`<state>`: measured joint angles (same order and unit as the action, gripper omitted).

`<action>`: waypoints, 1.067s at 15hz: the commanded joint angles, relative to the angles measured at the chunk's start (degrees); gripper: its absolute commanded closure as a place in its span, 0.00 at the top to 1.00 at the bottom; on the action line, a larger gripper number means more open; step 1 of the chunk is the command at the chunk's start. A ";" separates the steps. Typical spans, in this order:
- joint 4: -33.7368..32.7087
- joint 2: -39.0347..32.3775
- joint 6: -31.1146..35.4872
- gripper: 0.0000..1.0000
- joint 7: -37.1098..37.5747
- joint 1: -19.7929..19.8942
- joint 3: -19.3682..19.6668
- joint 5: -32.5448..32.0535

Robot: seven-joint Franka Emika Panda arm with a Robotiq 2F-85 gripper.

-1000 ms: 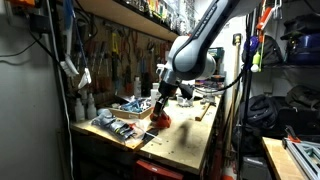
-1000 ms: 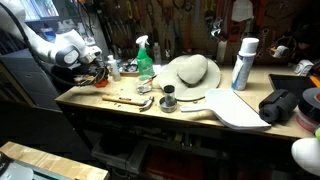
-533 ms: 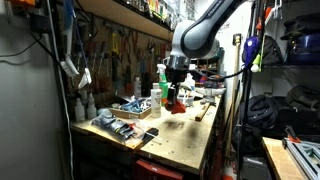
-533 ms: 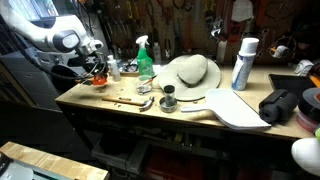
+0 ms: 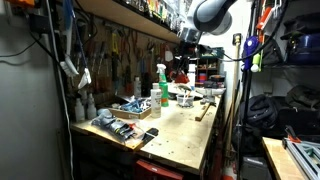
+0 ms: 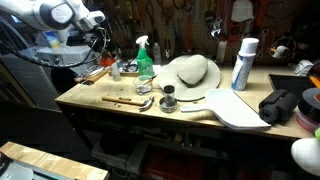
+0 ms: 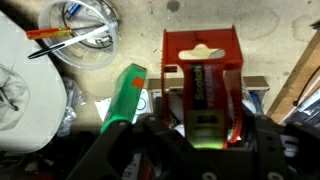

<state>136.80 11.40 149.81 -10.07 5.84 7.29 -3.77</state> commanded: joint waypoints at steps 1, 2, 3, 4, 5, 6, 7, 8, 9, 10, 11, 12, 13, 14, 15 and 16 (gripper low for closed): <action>-3.68 -6.53 2.71 0.40 9.51 4.66 -2.05 -13.98; -5.26 -7.97 1.80 0.40 12.56 5.55 -2.05 -18.35; -7.04 -9.65 1.17 0.40 15.60 6.09 -1.76 -22.36; -9.05 -11.37 0.05 0.40 18.39 6.33 -1.19 -25.87; -11.03 -13.01 -0.62 0.40 21.58 6.40 -0.52 -29.81; -12.78 -14.40 -1.59 0.40 23.45 6.13 0.24 -31.95; -14.61 -15.95 -3.27 0.40 25.10 5.71 1.06 -33.94; -15.94 -17.18 -4.74 0.40 26.46 5.16 1.80 -35.91; -16.99 -18.54 -6.07 0.40 27.13 4.77 2.34 -36.95; -18.22 -19.97 -6.74 0.40 28.83 4.49 2.93 -38.54; -19.43 -21.21 -7.88 0.40 29.60 4.21 3.39 -39.12; -20.63 -22.50 -8.93 0.40 30.70 3.91 3.83 -39.88; -21.51 -23.56 -10.00 0.40 31.15 3.68 4.21 -40.36; -22.08 -24.44 -11.05 0.40 30.89 3.49 4.35 -40.08; -22.78 -25.34 -12.00 0.40 30.61 3.31 4.47 -39.72; -23.33 -26.12 -12.51 0.40 30.62 3.10 4.64 -39.54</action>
<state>116.02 -11.95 140.26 19.08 10.61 10.63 -42.24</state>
